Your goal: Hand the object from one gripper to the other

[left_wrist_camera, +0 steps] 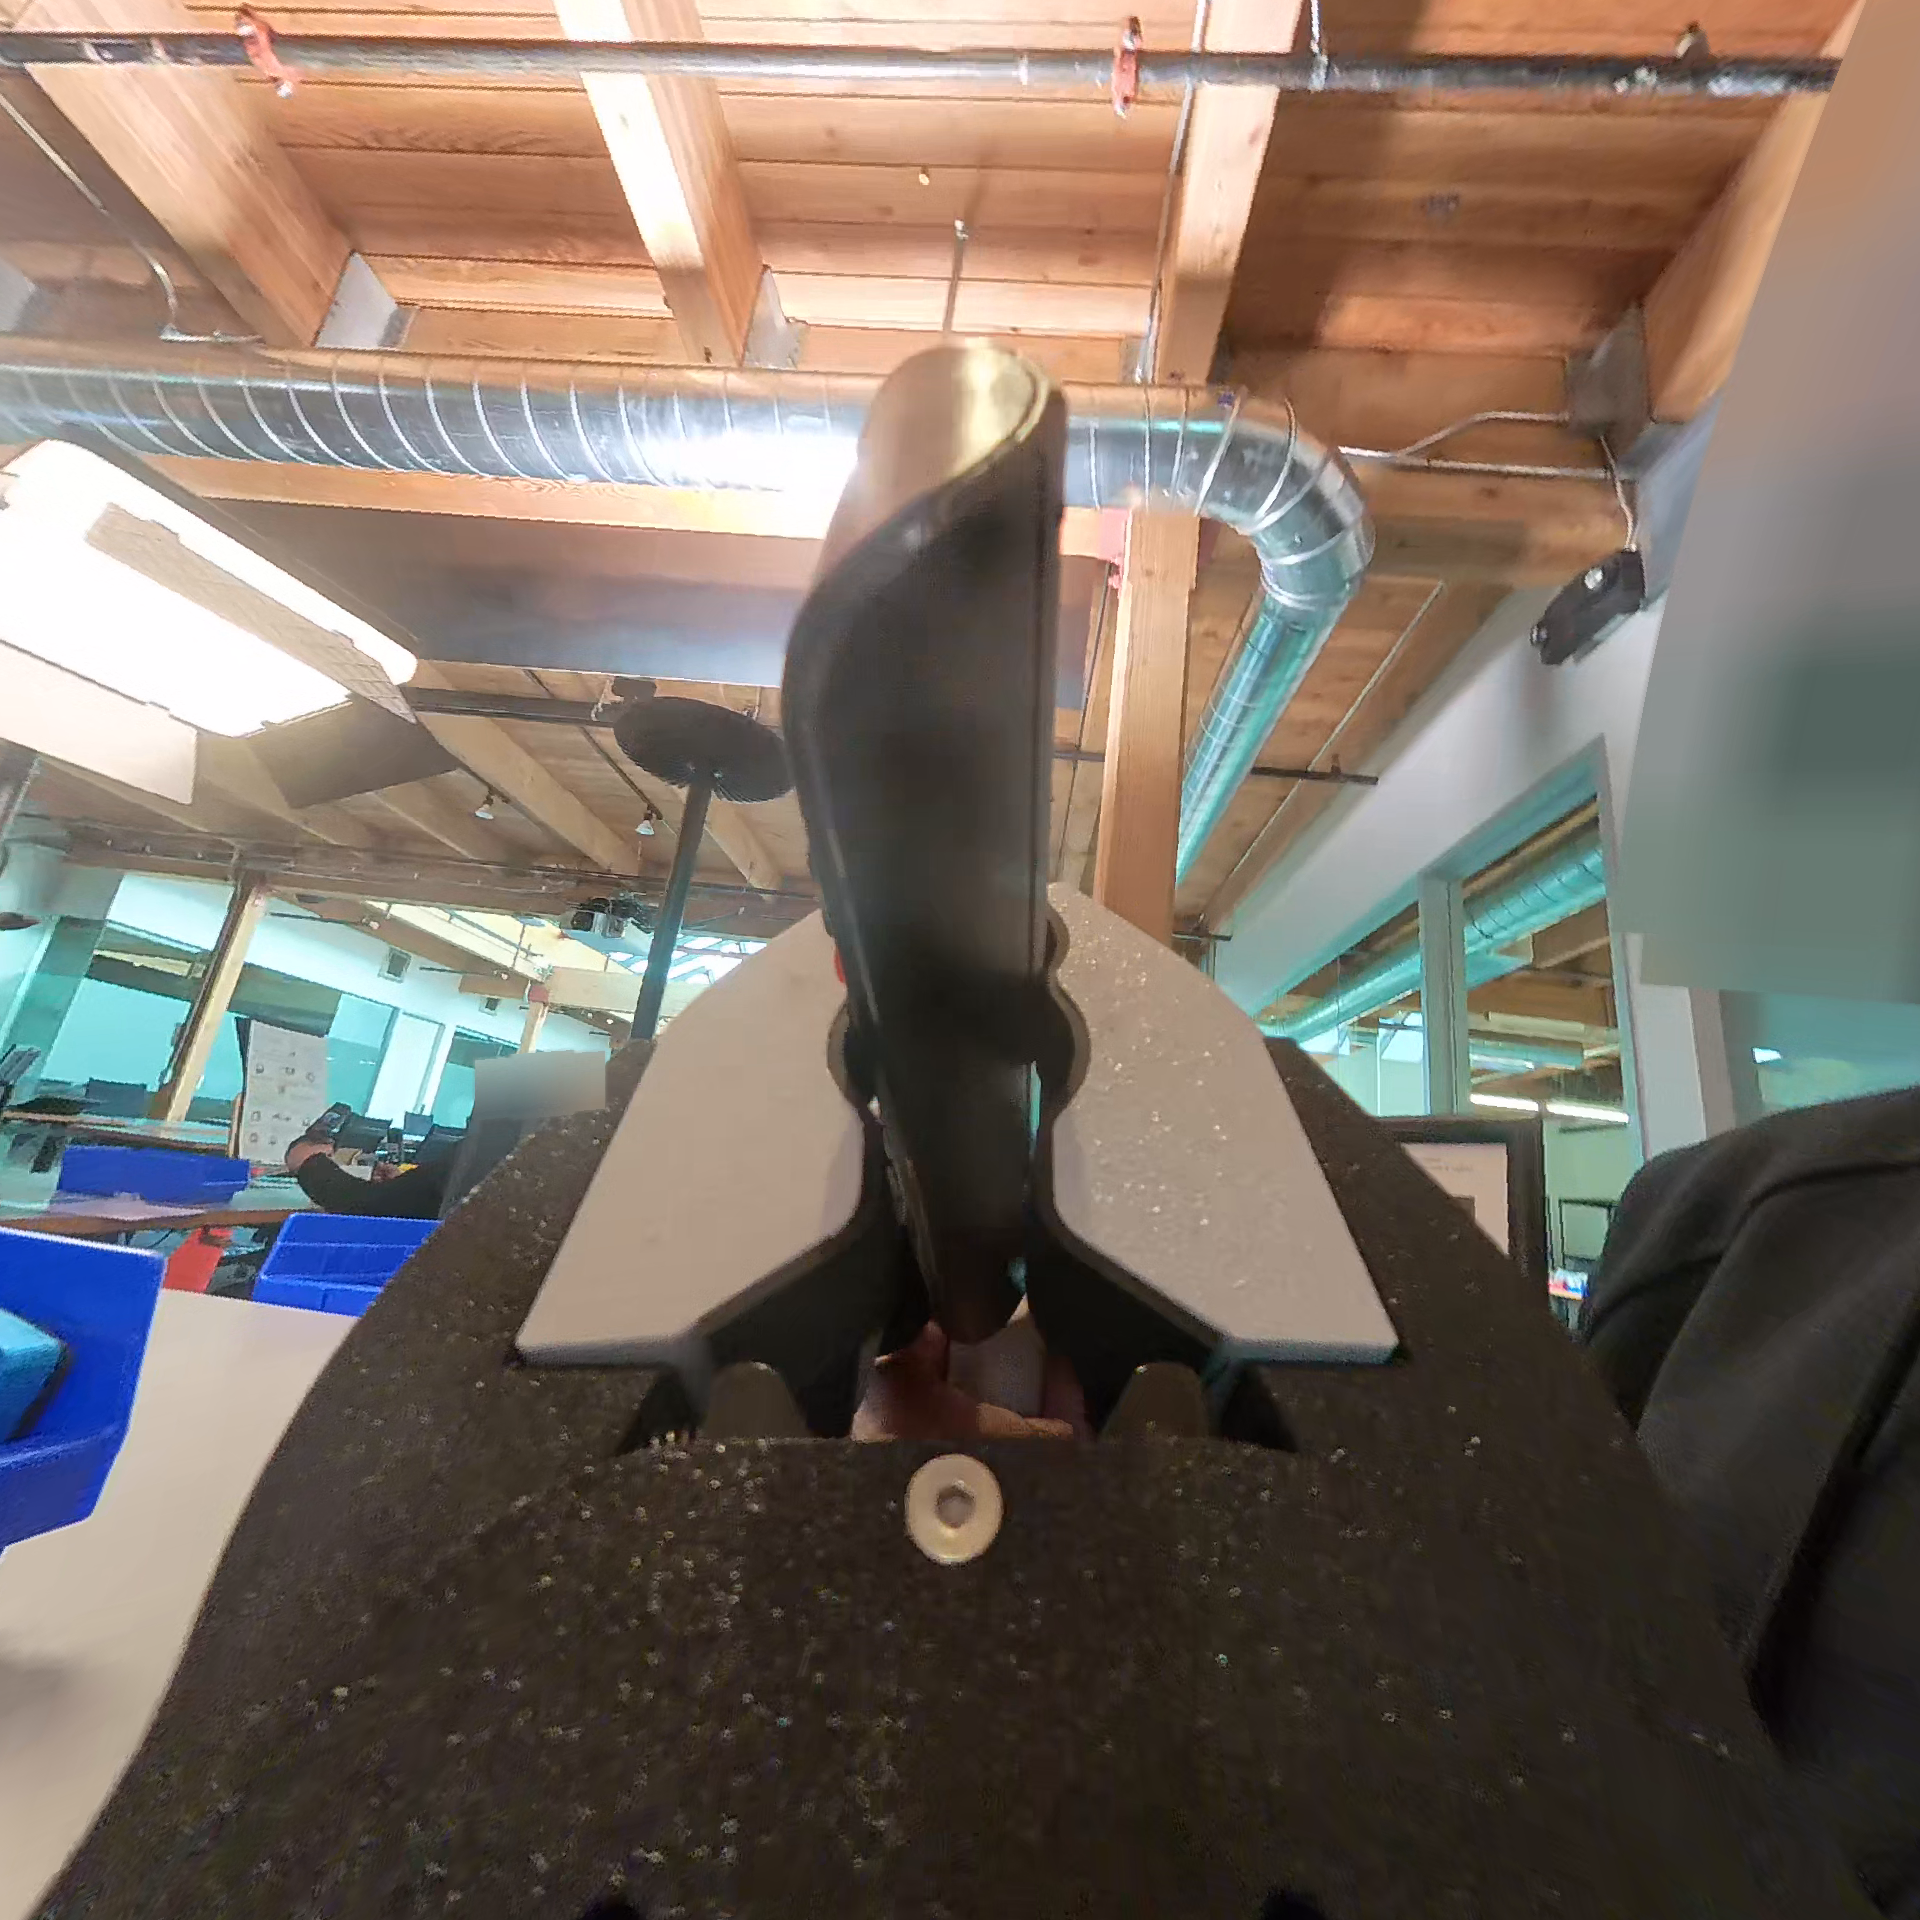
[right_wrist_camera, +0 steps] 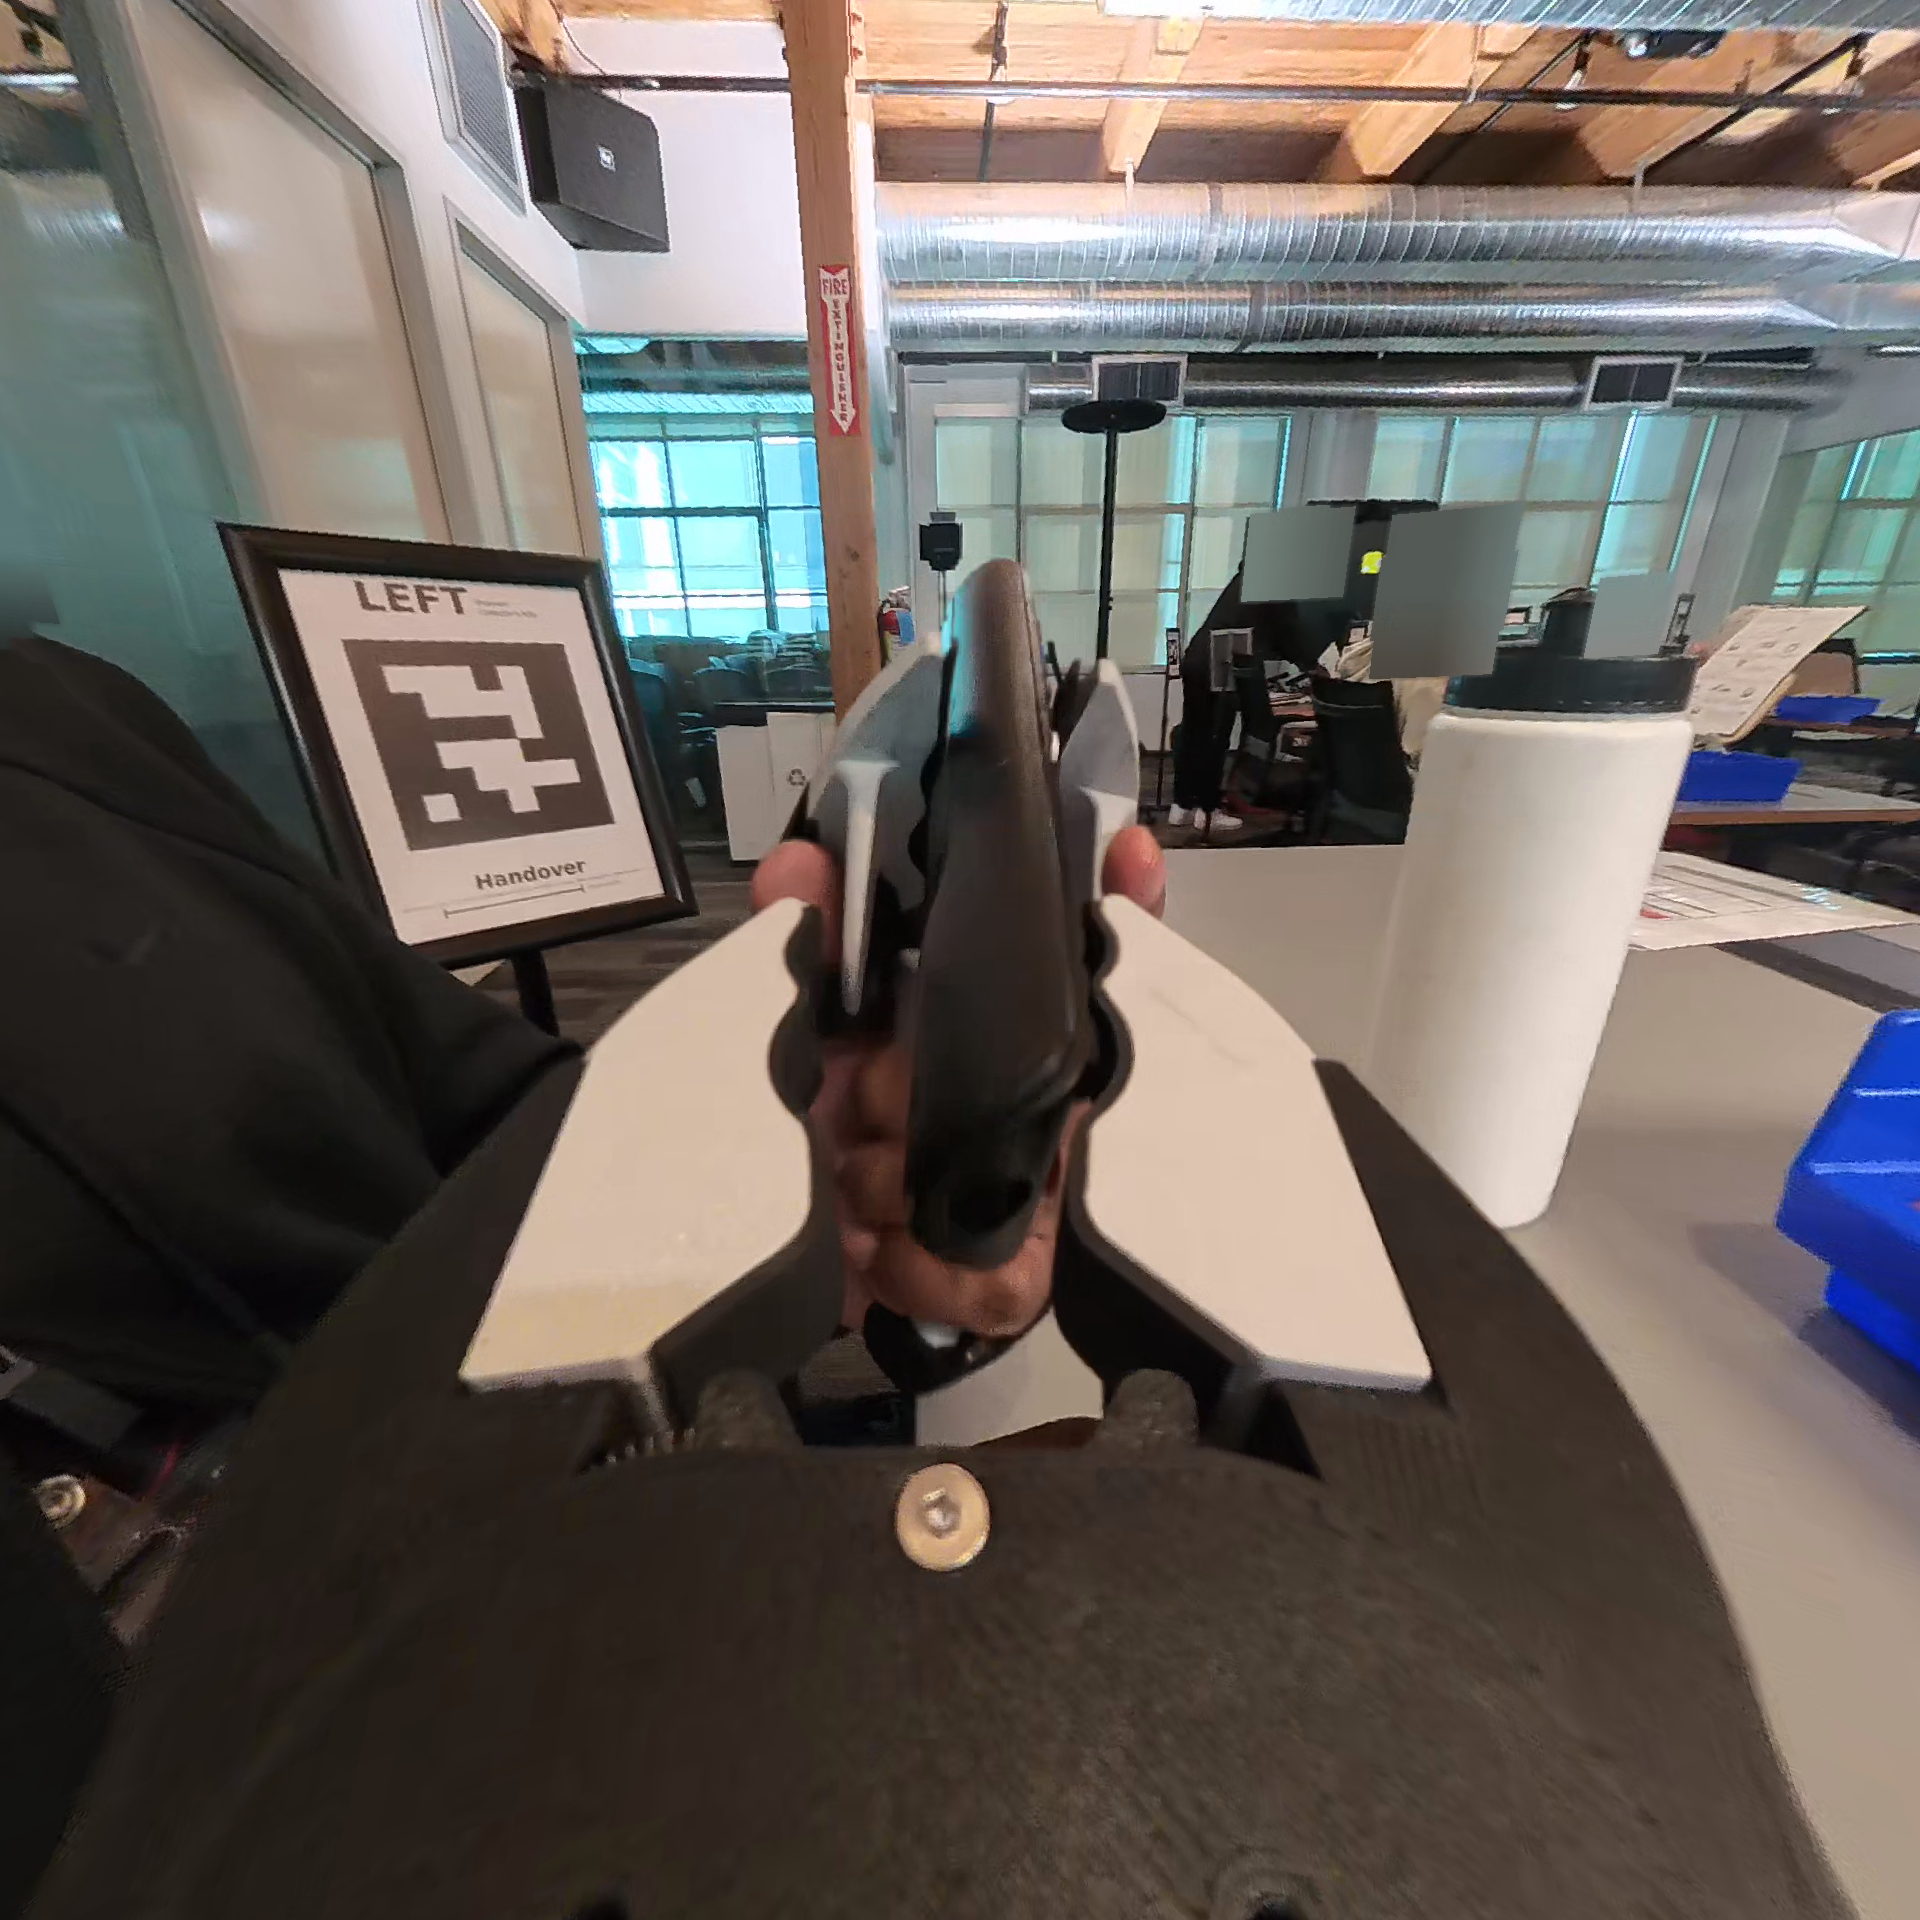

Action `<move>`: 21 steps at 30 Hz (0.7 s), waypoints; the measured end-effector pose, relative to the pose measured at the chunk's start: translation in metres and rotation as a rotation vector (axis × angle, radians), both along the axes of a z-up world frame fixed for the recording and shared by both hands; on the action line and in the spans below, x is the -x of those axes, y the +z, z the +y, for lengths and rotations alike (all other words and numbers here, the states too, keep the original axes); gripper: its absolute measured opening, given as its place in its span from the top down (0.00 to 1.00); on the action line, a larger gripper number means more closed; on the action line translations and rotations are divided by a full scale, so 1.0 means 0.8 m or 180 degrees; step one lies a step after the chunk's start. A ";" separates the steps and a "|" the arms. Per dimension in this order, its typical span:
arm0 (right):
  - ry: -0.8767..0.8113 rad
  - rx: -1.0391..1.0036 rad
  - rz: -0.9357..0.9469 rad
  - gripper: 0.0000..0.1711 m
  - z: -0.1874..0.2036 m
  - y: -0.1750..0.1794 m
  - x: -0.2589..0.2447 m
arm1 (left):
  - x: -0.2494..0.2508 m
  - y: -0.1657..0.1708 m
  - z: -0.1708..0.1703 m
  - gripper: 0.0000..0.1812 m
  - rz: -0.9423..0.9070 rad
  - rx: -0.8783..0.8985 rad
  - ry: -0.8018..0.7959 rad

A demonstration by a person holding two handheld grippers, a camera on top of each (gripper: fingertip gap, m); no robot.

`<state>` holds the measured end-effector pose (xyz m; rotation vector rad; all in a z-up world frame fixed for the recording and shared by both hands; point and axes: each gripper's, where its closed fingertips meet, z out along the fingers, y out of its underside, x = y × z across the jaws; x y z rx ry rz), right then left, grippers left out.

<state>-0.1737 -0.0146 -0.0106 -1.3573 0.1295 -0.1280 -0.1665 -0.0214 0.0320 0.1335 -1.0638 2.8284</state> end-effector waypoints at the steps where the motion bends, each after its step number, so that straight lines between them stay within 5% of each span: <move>1: 0.0002 -0.0019 0.0032 0.76 0.001 0.001 0.001 | 0.004 -0.001 -0.004 0.86 -0.0042 -0.0019 -0.0011; 3: 0.0020 -0.0086 0.0097 0.83 -0.002 0.005 0.000 | 0.010 -0.001 -0.007 0.86 -0.0112 -0.0002 0.0012; 12: -0.0383 0.0347 -0.0176 0.85 -0.034 0.018 -0.007 | -0.008 -0.001 0.004 0.73 -0.0351 -0.0637 0.0266; 21: -0.1394 0.1665 -0.0703 0.85 -0.083 0.000 -0.027 | -0.026 -0.002 0.029 0.66 -0.1063 -0.1931 0.1447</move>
